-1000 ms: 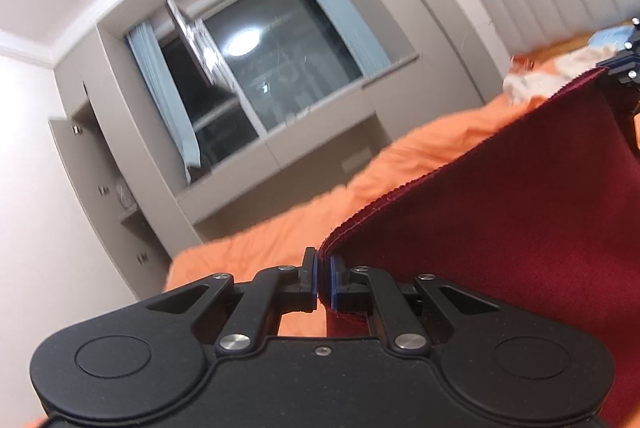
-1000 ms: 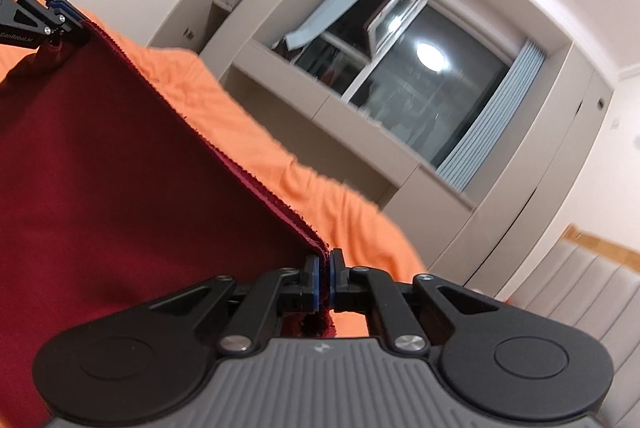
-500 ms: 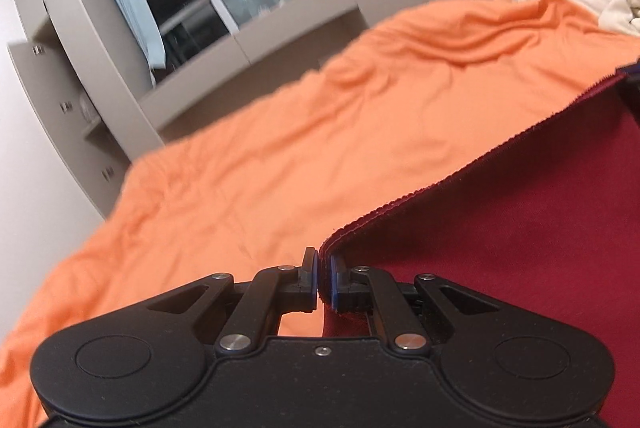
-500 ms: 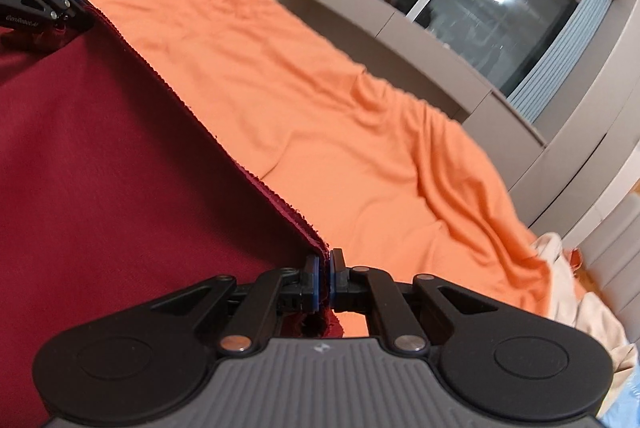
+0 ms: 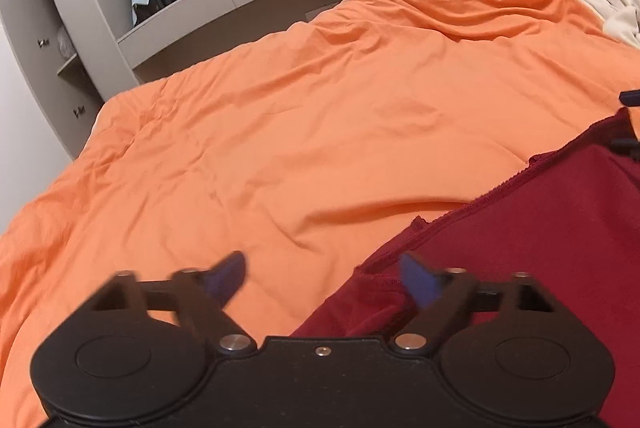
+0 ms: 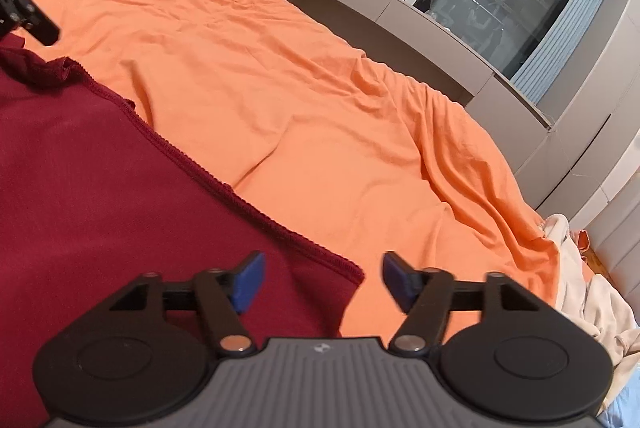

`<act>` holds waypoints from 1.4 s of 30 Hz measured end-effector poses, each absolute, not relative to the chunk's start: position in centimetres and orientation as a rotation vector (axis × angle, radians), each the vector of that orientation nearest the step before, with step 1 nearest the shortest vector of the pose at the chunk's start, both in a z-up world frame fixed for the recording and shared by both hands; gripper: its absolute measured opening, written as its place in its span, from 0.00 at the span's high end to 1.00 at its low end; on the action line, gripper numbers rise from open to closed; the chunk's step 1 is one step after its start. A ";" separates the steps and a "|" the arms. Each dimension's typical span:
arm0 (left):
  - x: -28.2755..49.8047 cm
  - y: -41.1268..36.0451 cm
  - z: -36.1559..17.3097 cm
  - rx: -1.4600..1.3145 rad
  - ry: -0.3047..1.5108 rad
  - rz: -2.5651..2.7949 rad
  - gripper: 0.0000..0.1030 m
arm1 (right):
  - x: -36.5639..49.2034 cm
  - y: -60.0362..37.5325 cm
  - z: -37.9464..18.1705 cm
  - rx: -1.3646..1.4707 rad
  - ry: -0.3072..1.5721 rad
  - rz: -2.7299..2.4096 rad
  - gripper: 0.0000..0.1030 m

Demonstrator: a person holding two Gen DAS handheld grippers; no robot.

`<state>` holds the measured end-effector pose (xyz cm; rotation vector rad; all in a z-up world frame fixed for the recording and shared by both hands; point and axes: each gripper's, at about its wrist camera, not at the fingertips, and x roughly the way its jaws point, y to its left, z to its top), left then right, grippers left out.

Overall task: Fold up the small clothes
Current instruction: 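Lay the hem over the collar and open both tools, then reach the left tool to the folded shirt's edge and close on it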

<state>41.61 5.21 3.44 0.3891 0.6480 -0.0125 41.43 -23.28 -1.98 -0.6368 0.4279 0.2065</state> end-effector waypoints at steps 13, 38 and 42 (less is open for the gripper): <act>37.9 11.8 4.1 0.180 0.767 -0.089 0.01 | 38.1 -28.0 0.3 -0.469 0.450 0.151 0.00; 37.2 20.4 3.2 -0.244 0.748 0.136 0.01 | 29.9 -29.8 1.1 -0.317 0.457 0.193 0.00; 35.9 22.2 1.8 -0.347 0.760 0.047 0.01 | 29.0 -28.4 1.1 -0.348 0.446 0.224 0.00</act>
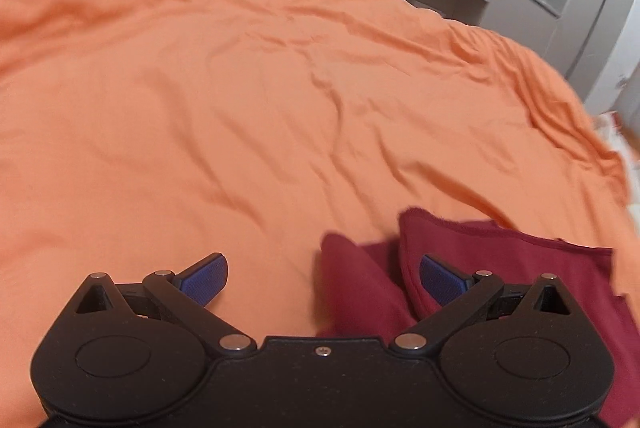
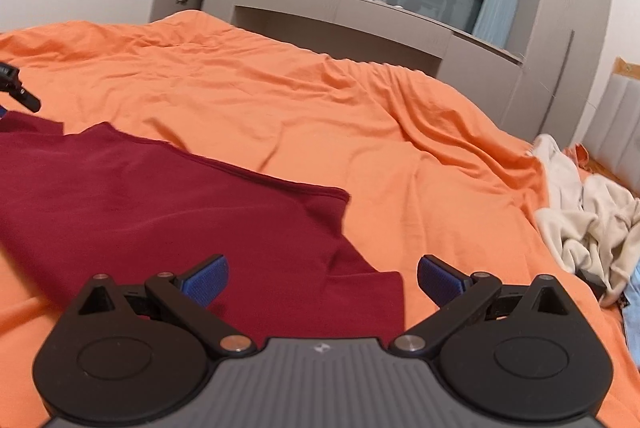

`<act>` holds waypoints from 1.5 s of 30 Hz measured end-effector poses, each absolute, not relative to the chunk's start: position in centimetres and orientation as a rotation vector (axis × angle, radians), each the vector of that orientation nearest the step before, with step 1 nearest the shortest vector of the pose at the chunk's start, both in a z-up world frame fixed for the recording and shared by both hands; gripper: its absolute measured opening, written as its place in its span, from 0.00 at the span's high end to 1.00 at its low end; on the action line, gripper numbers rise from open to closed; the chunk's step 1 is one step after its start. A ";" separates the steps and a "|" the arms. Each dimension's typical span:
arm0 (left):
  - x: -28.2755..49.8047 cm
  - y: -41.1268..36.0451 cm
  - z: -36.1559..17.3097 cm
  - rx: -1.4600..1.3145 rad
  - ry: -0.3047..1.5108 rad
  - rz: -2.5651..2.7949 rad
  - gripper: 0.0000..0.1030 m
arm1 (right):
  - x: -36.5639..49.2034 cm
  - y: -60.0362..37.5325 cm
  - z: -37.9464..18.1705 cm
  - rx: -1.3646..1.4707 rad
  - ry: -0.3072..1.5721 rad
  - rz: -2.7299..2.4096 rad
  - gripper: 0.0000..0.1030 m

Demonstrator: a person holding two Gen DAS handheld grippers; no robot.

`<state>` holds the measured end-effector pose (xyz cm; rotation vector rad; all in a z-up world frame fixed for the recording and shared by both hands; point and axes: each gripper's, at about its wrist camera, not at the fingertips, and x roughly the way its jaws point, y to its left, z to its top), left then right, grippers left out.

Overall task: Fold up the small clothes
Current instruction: 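Reach the left tool to the folded shirt's edge and close on it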

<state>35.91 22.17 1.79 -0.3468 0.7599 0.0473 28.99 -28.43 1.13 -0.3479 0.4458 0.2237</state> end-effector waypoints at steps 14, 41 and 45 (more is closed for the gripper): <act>32.6 21.0 1.4 -0.580 0.731 -0.432 0.01 | 26.4 -25.3 1.1 -0.391 0.420 0.321 0.00; 22.9 14.4 -0.2 -0.667 0.755 -0.606 0.01 | 24.6 -21.2 -0.2 -0.216 0.418 0.363 0.00; 23.2 12.6 -1.0 -0.644 0.748 -0.541 0.01 | 24.9 -20.7 -0.3 -0.205 0.421 0.364 0.00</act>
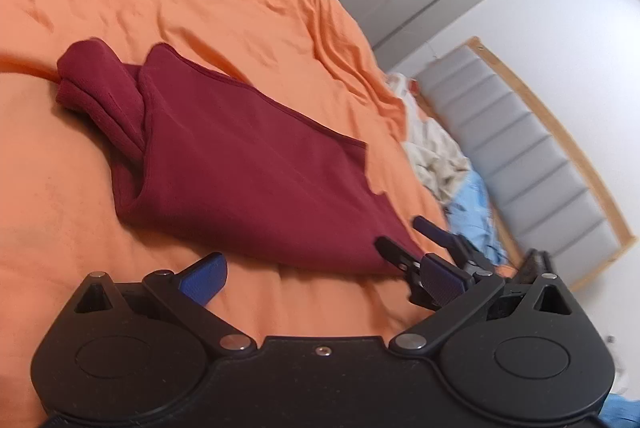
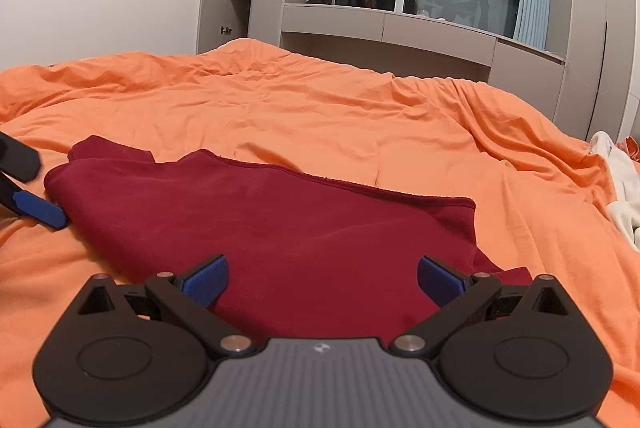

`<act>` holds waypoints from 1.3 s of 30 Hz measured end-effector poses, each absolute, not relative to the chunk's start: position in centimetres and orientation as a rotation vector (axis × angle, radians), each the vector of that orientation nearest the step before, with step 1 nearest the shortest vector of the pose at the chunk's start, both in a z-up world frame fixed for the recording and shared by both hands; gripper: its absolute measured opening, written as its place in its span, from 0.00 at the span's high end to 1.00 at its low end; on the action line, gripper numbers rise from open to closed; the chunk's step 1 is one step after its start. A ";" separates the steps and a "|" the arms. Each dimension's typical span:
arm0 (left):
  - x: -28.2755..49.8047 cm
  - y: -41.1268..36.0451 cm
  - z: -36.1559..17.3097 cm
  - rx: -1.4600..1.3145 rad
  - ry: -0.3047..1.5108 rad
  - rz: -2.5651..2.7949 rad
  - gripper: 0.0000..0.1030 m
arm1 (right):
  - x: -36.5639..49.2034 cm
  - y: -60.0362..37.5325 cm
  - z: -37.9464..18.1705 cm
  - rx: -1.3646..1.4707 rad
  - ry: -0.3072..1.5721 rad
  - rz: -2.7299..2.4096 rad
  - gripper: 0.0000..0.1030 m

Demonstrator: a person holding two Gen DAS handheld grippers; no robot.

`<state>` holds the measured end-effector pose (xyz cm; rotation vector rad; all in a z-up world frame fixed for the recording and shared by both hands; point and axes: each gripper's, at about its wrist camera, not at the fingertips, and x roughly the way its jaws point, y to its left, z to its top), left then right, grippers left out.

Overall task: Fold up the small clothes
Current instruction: 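Reach the left tool to the folded shirt's edge and close on it, then lift the gripped shirt edge with the left tool and fold it over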

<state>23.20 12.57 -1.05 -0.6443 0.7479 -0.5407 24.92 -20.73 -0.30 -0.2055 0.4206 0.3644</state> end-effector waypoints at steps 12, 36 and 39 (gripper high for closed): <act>26.2 10.6 -1.8 -0.655 0.663 -0.296 0.01 | 27.0 -18.4 -1.0 -0.156 0.445 0.354 0.00; 26.3 9.4 -2.1 -0.619 0.541 -0.048 0.01 | 25.3 -15.6 -3.5 -0.300 0.417 0.321 0.00; 26.5 9.2 -1.9 -0.612 0.543 -0.019 0.01 | 25.2 -15.6 -3.5 -0.300 0.417 0.322 0.00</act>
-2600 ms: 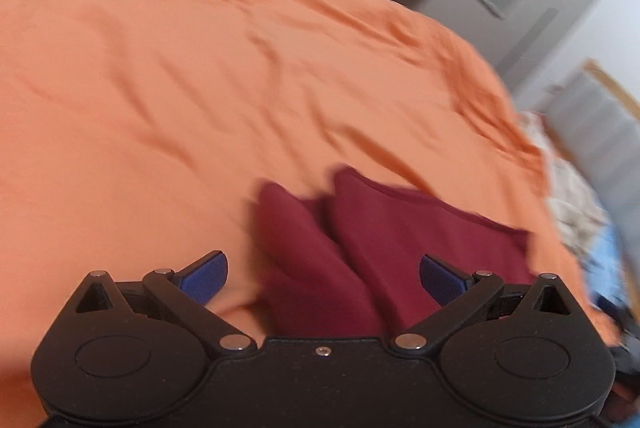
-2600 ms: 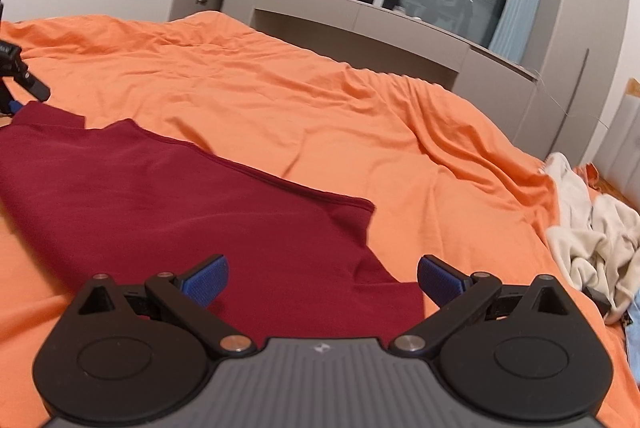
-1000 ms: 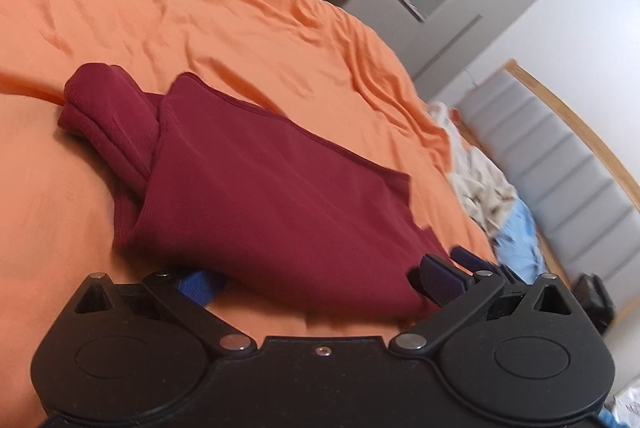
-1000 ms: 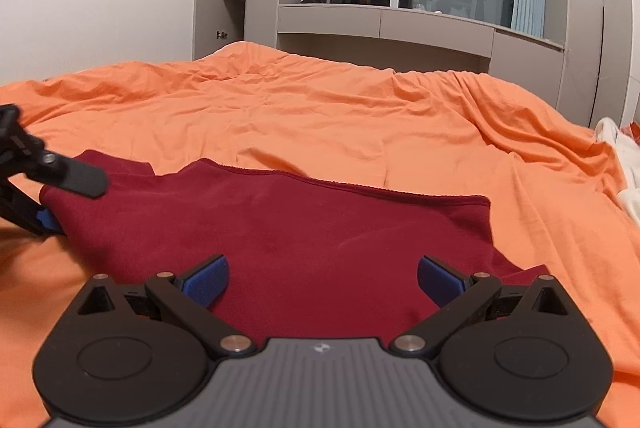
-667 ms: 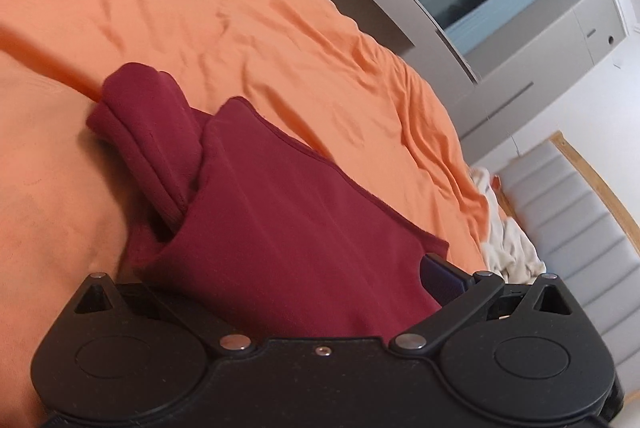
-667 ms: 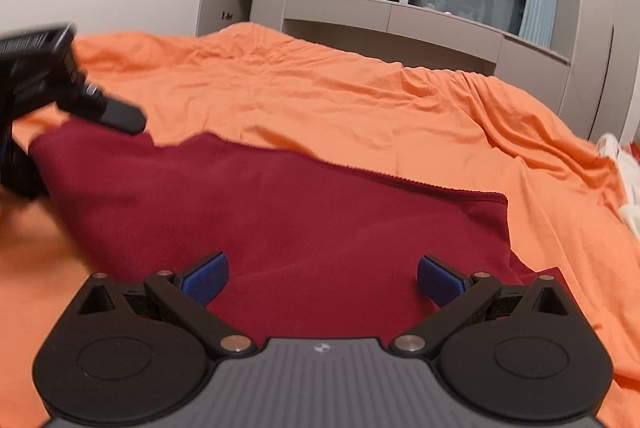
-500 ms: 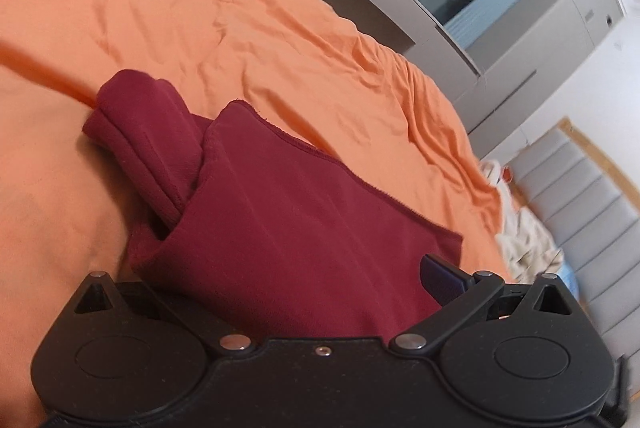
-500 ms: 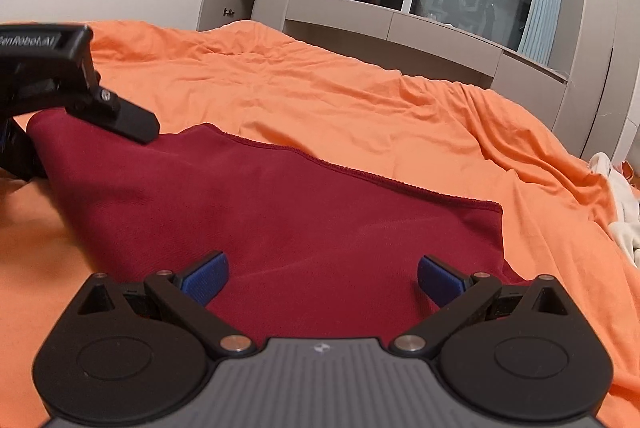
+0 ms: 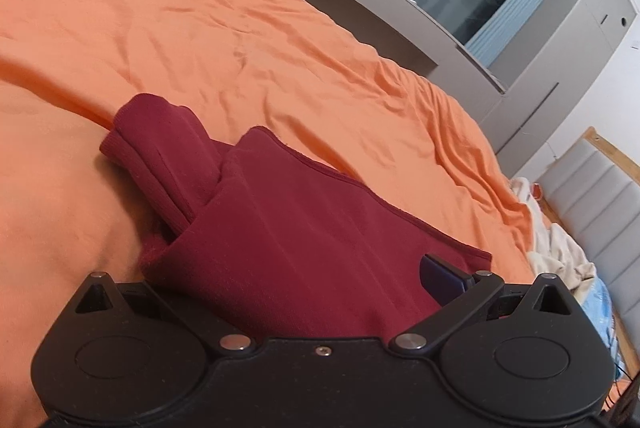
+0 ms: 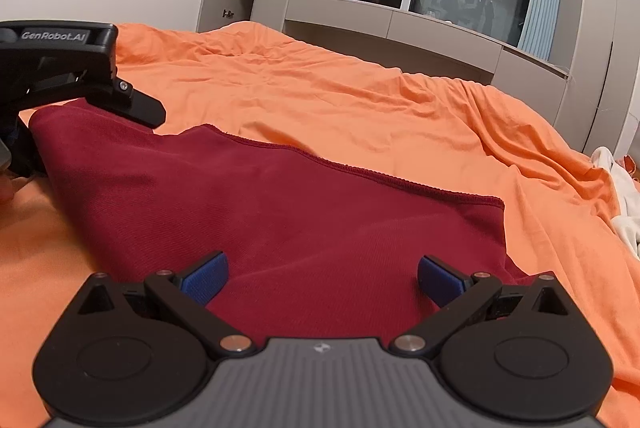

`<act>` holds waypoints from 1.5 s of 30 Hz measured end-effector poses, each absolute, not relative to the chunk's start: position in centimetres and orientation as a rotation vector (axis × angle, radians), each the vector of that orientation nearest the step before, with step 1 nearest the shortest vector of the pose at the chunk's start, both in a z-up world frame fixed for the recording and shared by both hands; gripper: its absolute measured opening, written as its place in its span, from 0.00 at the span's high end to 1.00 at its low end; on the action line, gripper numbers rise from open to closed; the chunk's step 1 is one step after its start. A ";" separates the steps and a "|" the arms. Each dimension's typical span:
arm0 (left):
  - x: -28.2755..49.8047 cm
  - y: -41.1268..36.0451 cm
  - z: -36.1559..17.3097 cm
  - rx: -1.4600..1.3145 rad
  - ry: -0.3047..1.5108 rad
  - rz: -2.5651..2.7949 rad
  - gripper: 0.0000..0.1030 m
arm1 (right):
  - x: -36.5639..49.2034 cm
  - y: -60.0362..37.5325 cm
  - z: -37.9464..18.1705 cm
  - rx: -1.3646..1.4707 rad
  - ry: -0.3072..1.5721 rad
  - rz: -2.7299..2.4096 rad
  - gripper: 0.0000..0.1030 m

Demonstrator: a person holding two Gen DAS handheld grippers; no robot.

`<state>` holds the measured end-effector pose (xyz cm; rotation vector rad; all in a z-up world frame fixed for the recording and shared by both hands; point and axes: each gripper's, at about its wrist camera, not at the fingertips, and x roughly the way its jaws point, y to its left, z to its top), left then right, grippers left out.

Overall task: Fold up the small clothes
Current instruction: 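Lift the gripped shirt edge with the left tool and fold it over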

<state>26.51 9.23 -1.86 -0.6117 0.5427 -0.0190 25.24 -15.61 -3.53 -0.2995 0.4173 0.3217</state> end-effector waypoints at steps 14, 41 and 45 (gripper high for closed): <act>26.2 10.5 -1.3 -0.680 0.446 0.167 0.52 | 25.3 -16.0 -3.2 -0.298 0.418 0.327 0.00; 30.3 -8.6 5.4 0.018 0.425 -0.475 0.83 | 28.8 -38.2 5.8 0.150 0.409 -0.014 0.00; 29.8 -11.4 2.8 0.132 0.522 -0.582 0.76 | 29.0 -39.7 5.2 0.216 0.440 -0.008 0.00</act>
